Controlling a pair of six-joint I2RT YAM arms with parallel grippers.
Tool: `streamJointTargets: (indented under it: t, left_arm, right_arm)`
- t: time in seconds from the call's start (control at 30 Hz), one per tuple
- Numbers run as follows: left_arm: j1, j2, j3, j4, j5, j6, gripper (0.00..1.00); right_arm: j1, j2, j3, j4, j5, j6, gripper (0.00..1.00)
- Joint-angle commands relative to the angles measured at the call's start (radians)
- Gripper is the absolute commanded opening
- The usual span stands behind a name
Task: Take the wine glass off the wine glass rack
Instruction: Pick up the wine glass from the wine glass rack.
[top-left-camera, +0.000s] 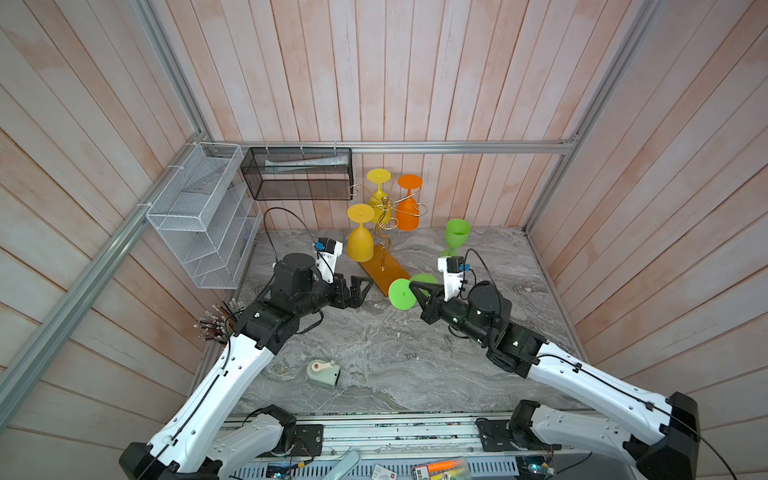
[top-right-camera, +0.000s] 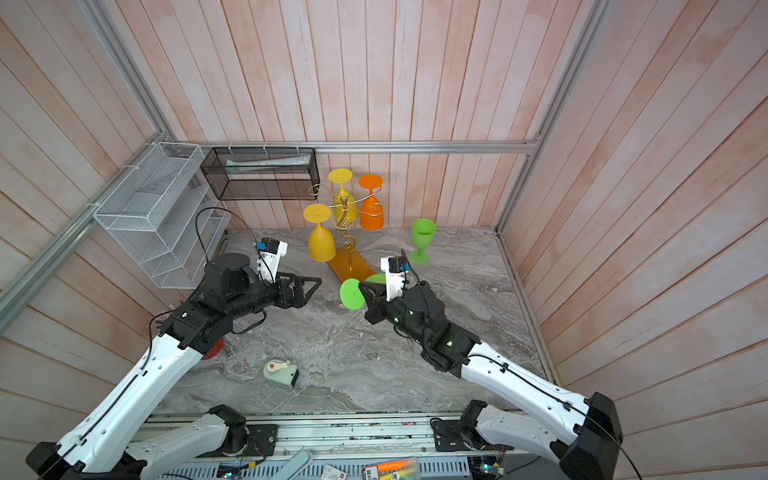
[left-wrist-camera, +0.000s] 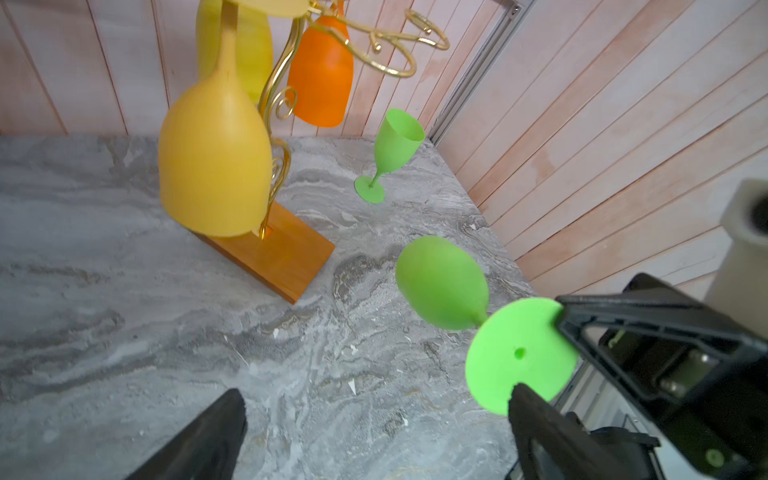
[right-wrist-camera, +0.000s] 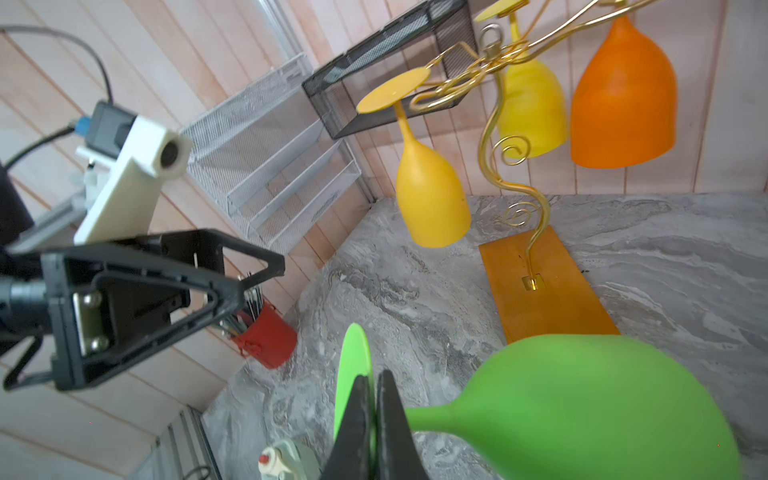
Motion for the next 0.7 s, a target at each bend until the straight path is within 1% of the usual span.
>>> streamJointTargets:
  t: [0.0, 0.1, 0.23, 0.47, 0.67]
  left_arm:
    - [-0.002, -0.048, -0.033, -0.064, 0.007, -0.185, 1.00]
    - [-0.003, -0.082, -0.078, -0.061, 0.012, -0.296, 1.00]
    - [-0.003, -0.093, -0.088, -0.098, -0.005, -0.391, 1.00]
    - [-0.004, -0.044, -0.083, -0.147, 0.017, -0.563, 0.97]
    - [-0.003, -0.001, -0.117, -0.137, 0.064, -0.700, 0.97]
  right_arm:
    - [0.054, 0.024, 0.007, -0.020, 0.051, -0.150, 0.00]
    - [0.084, 0.048, -0.007, -0.010, 0.067, -0.181, 0.00]
    - [0.092, 0.074, -0.014, -0.008, 0.069, -0.203, 0.00]
    - [0.095, 0.094, -0.020, -0.005, 0.088, -0.237, 0.00]
    - [0.094, 0.100, -0.031, 0.012, 0.102, -0.248, 0.00]
